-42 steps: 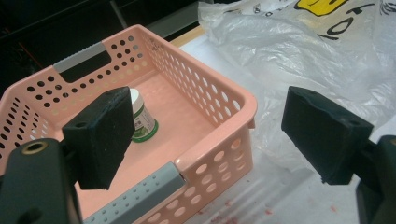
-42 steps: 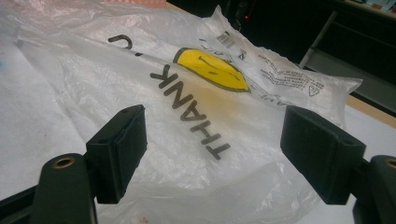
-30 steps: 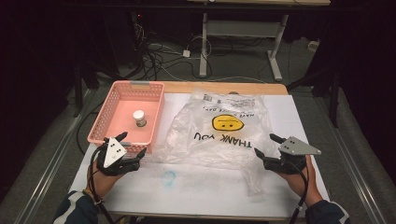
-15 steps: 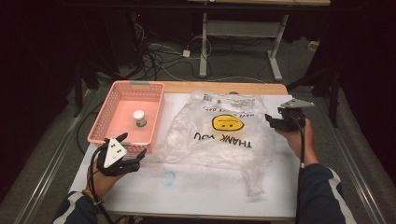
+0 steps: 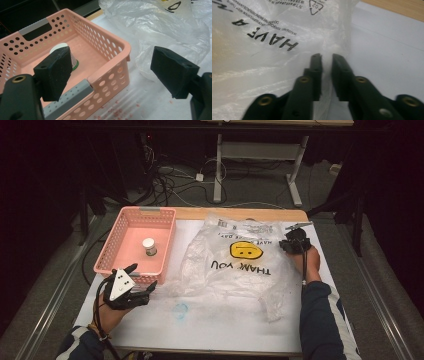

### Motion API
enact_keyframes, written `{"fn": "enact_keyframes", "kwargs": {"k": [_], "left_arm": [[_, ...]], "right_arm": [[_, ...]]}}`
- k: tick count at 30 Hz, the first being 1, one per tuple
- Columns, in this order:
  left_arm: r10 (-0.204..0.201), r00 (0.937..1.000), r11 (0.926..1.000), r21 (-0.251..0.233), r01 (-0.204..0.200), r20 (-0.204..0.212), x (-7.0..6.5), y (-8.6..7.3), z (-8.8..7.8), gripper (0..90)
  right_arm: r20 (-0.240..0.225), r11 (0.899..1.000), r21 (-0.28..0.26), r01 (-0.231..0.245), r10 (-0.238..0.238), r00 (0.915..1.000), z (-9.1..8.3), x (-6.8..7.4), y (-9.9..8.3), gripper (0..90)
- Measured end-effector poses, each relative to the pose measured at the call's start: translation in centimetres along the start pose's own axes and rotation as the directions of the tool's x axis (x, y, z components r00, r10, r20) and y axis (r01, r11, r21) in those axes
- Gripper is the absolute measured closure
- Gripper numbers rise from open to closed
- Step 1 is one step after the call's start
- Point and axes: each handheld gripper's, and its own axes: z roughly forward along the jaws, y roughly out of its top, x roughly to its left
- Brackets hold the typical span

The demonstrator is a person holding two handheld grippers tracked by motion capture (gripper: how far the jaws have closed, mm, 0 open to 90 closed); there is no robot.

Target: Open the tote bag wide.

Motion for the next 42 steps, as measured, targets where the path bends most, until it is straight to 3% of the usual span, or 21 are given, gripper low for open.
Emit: {"fn": "enact_keyframes", "kwargs": {"k": [4,5,8,11,13,14,15,16,17,20,21,22,23,24,28,29,30,33,34,37,42], "left_arm": [[-0.003,1.0000,1.0000,-0.004,0.003,-0.001,0.1,0.0,0.0,17.8],[-0.005,1.0000,1.0000,-0.004,0.005,0.000,0.2,0.0,0.0,17.9],[-0.010,0.9999,0.9999,-0.008,0.010,-0.004,0.3,0.0,-0.1,18.4],[-0.011,0.9999,0.9999,-0.011,0.011,-0.007,0.4,0.0,-0.1,18.9],[-0.015,0.9999,0.9998,-0.013,0.015,-0.006,0.4,0.0,-0.1,18.9],[-0.014,0.9999,0.9998,-0.013,0.013,-0.008,0.4,0.1,-0.1,18.9],[-0.010,0.9999,0.9999,-0.013,0.010,-0.009,0.4,0.1,-0.1,18.9],[-0.010,0.9999,0.9998,-0.015,0.009,-0.009,0.4,0.1,-0.1,18.9],[-0.007,0.9999,0.9999,-0.015,0.007,-0.010,0.3,0.1,-0.1,18.9],[0.007,0.9999,0.9999,-0.007,-0.008,-0.013,0.3,0.1,-0.1,18.9],[0.011,0.9998,0.9999,-0.005,-0.011,-0.016,0.2,0.1,-0.1,18.9],[0.010,0.9998,0.9999,-0.007,-0.010,-0.017,0.2,0.1,-0.1,18.9],[0.008,0.9998,0.9999,-0.006,-0.009,-0.020,0.2,0.1,-0.2,18.9],[0.008,0.9998,0.9999,-0.006,-0.009,-0.020,0.2,0.1,-0.2,18.9],[0.019,0.9996,0.9998,0.001,-0.019,-0.019,0.1,0.1,-0.2,18.9],[0.019,0.9996,0.9998,0.003,-0.019,-0.019,0.1,0.0,-0.2,18.9],[0.017,0.9997,0.9998,0.004,-0.017,-0.019,0.1,0.0,-0.2,18.9],[0.023,0.9996,0.9997,0.012,-0.023,-0.019,0.0,0.0,-0.2,18.9],[0.025,0.9995,0.9996,0.012,-0.025,-0.019,0.0,0.0,-0.2,18.9],[0.023,0.9995,0.9997,0.010,-0.023,-0.021,0.0,0.0,-0.3,18.9],[0.024,0.9995,0.9997,0.010,-0.024,-0.021,0.0,0.0,-0.3,18.9]], "right_arm": [[0.064,1.000,0.007,-0.019,0.018,0.9978,0.1,0.2,0.2,90.0],[0.118,0.999,0.003,-0.051,0.050,0.9917,0.1,-0.1,0.0,90.0],[0.169,0.991,-0.024,-0.128,0.130,0.9769,-0.3,-1.0,-0.7,90.0],[0.199,0.967,-0.070,-0.244,0.254,0.9466,-1.3,-2.3,-1.5,90.0],[0.220,0.956,-0.073,-0.283,0.292,0.9308,-2.1,-2.9,-2.0,90.0],[0.215,0.949,-0.082,-0.305,0.316,0.9241,-2.5,-3.2,-2.3,90.0],[0.215,0.949,-0.082,-0.305,0.316,0.9241,-2.5,-3.2,-2.3,90.0],[0.189,0.937,-0.092,-0.336,0.348,0.9183,-3.5,-3.5,-2.7,90.0],[0.177,0.937,-0.100,-0.336,0.349,0.9203,-4.0,-3.5,-2.9,90.0],[0.157,0.949,-0.100,-0.298,0.311,0.9375,-5.4,-3.1,-3.7,90.0],[0.157,0.949,-0.100,-0.298,0.311,0.9375,-5.4,-3.1,-3.7,90.0],[0.161,0.956,-0.102,-0.273,0.287,0.9443,-5.9,-2.9,-4.0,90.0],[0.157,0.970,-0.089,-0.224,0.236,0.9591,-6.7,-2.2,-4.7,90.0],[0.157,0.970,-0.089,-0.224,0.236,0.9591,-6.7,-2.2,-4.7,90.0],[0.097,0.984,-0.084,-0.155,0.163,0.9818,-9.0,-0.8,-7.2,90.0],[0.097,0.984,-0.084,-0.155,0.163,0.9818,-9.0,-0.8,-7.2,90.0],[0.057,0.987,-0.080,-0.142,0.147,0.9875,-9.9,-0.2,-8.2,90.0],[0.042,0.991,-0.075,-0.108,0.111,0.9929,-10.7,0.5,-9.0,90.0],[0.051,0.995,-0.068,-0.072,0.075,0.9959,-11.3,1.1,-9.6,88.3],[0.053,0.997,-0.067,-0.048,0.052,0.9972,-11.9,1.4,-9.9,84.4],[0.048,0.981,-0.192,0.031,-0.022,0.9986,-14.5,3.1,-8.5,71.3]]}}
